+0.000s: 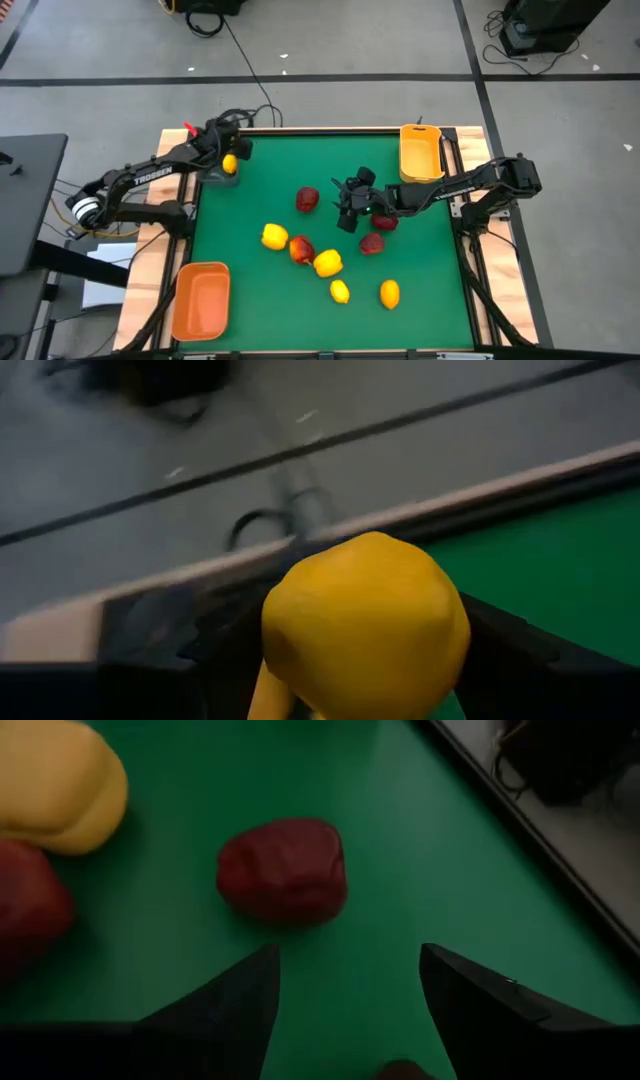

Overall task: Sort produce into baskets
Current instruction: Put the lemon into the black bin

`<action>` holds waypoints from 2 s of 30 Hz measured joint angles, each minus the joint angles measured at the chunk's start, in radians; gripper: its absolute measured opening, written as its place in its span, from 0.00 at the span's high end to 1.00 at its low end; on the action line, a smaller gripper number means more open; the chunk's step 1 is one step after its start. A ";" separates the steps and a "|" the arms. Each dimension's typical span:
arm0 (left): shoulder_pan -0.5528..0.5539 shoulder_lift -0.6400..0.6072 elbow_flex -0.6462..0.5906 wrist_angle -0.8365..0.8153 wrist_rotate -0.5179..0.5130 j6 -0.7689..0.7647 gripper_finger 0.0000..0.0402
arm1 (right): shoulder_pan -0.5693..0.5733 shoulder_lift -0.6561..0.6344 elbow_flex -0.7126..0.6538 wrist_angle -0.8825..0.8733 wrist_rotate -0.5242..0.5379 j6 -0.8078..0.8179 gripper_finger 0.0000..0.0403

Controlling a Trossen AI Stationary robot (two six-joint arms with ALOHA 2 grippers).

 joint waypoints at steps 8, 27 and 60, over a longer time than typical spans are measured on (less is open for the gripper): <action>0.003 0.003 -0.001 -0.062 0.053 -0.014 0.27 | 0.000 0.001 0.000 0.021 0.007 0.022 0.37; -0.140 -0.028 -0.001 0.085 0.491 0.179 0.11 | 0.045 0.002 -0.001 0.133 -0.123 0.022 0.38; -1.237 0.621 0.332 0.584 0.383 0.293 0.14 | 0.472 -0.045 -0.001 -0.464 -0.075 0.711 0.38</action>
